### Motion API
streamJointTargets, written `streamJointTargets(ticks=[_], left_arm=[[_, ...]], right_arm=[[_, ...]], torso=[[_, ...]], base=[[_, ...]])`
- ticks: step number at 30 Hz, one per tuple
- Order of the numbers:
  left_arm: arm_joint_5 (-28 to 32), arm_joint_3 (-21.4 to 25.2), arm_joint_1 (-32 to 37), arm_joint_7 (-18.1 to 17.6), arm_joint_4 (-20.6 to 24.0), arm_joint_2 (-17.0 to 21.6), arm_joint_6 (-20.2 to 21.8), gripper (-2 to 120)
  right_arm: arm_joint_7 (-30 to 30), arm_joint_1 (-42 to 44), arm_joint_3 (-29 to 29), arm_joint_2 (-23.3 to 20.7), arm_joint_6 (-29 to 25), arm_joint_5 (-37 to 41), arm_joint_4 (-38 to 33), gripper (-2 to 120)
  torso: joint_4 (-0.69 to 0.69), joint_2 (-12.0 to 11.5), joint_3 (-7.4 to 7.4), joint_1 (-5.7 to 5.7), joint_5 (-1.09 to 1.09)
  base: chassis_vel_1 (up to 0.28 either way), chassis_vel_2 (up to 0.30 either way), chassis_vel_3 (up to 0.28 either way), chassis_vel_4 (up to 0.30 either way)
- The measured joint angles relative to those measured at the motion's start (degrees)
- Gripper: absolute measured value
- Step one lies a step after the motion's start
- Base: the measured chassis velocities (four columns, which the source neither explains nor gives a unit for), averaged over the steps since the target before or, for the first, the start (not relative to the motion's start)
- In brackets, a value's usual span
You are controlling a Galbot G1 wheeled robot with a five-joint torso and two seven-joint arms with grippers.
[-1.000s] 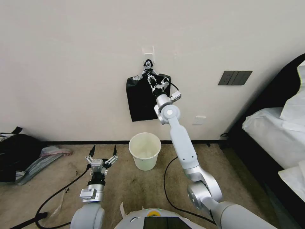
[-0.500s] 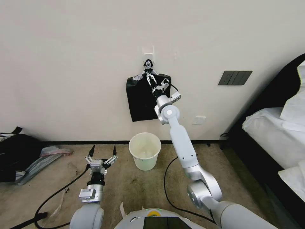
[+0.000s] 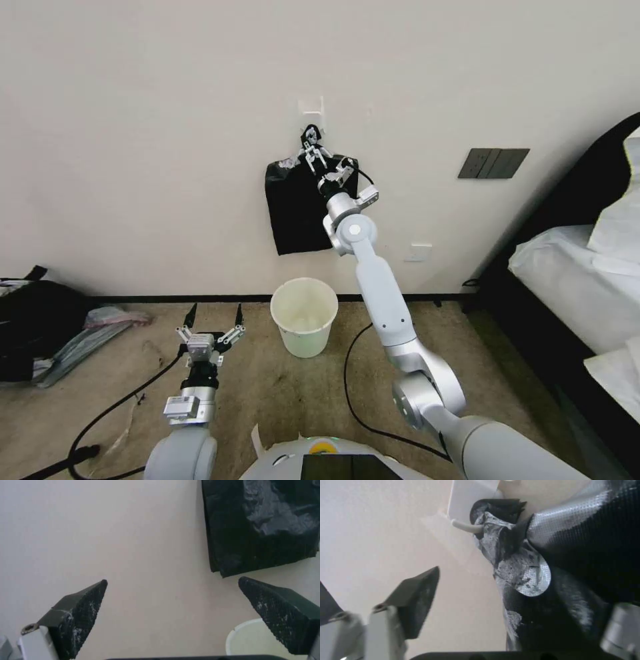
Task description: Place a trash bag onto the trash bin.
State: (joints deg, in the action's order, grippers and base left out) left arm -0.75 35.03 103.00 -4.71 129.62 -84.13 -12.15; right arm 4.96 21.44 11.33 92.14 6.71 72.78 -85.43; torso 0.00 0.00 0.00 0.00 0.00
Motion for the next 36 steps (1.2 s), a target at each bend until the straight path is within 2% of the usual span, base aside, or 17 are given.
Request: streamJointTargets(ticks=[1,2,6,8,10,11,14,15,18,19,22,29,36], left_arm=[[0.0,-0.1,-0.1,0.0,0.0,0.0,0.0,100],[0.0,-0.1,-0.1,0.0,0.0,0.0,0.0,100],[0.0,-0.3,-0.2,0.0,0.1,-0.1,0.0,100],[0.0,-0.3,-0.2,0.0,0.2,-0.1,0.0,100],[0.1,-0.3,0.0,0.0,0.5,-0.1,0.0,100],[0.1,-0.3,0.0,0.0,0.5,-0.1,0.0,100],[0.2,-0.2,0.2,0.0,0.9,-0.1,0.0,100],[0.2,-0.2,0.2,0.0,0.9,-0.1,0.0,100],[0.2,-0.1,0.2,0.0,0.9,-0.1,0.0,100],[0.2,-0.1,0.2,0.0,0.9,-0.1,0.0,100],[0.2,-0.1,0.3,0.0,0.9,-0.1,0.0,100],[0.2,-0.1,0.2,-0.1,0.9,-0.2,0.0,100],[0.2,-1.0,-0.1,-0.1,0.3,-0.1,0.0,100]], right_arm=[[0.0,-0.1,0.0,0.0,0.0,0.1,0.0,77],[0.0,-0.1,0.0,0.0,0.0,0.1,0.0,77],[0.0,-0.6,-0.3,0.0,0.0,0.3,0.3,58],[0.1,-0.7,-0.3,0.0,0.0,0.3,0.4,55],[0.2,-0.7,-0.3,0.0,0.0,0.4,0.7,45],[0.2,-0.7,-0.3,0.0,0.0,0.4,0.7,45],[0.2,-0.7,-0.3,0.0,0.0,0.4,0.8,30],[0.2,-0.7,-0.3,0.0,0.0,0.4,0.8,30],[0.3,-0.7,-0.3,0.0,0.0,0.4,0.8,16],[0.3,-0.7,-0.3,0.0,0.0,0.4,0.8,16],[0.3,-0.7,-0.2,0.0,0.0,0.4,0.8,1],[0.8,-0.2,-0.3,0.0,0.0,0.1,0.0,0],[1.6,5.6,-3.6,0.0,0.4,-4.8,-7.6,0]], torso=[[0.00,0.0,0.00,0.00,0.00],[0.00,0.0,0.00,0.00,0.00],[0.00,0.0,0.00,0.00,0.00],[0.00,0.0,0.00,0.00,0.00],[0.00,0.0,0.00,0.00,0.00],[0.00,0.0,0.00,0.00,0.00],[0.00,0.0,0.00,0.00,0.00],[0.00,0.0,0.00,0.00,0.00],[0.00,0.0,0.00,0.00,0.00],[0.00,0.0,0.00,0.00,0.00],[0.00,0.0,0.00,0.00,0.00],[0.00,0.0,0.00,0.00,0.00],[0.02,0.0,0.00,0.00,-0.01]], base=[[0.000,0.000,0.000,0.000],[0.000,0.000,0.000,0.000],[0.000,0.000,0.000,0.000],[0.000,0.000,0.000,0.000],[0.000,0.000,0.000,0.000],[0.000,0.000,0.000,0.000],[0.000,0.000,0.000,0.000],[0.000,0.000,0.000,0.000],[0.000,0.000,0.000,0.000],[0.000,0.000,0.000,0.000],[0.000,0.000,0.000,0.000],[0.000,0.000,0.000,0.000],[0.000,0.000,0.000,0.000]])
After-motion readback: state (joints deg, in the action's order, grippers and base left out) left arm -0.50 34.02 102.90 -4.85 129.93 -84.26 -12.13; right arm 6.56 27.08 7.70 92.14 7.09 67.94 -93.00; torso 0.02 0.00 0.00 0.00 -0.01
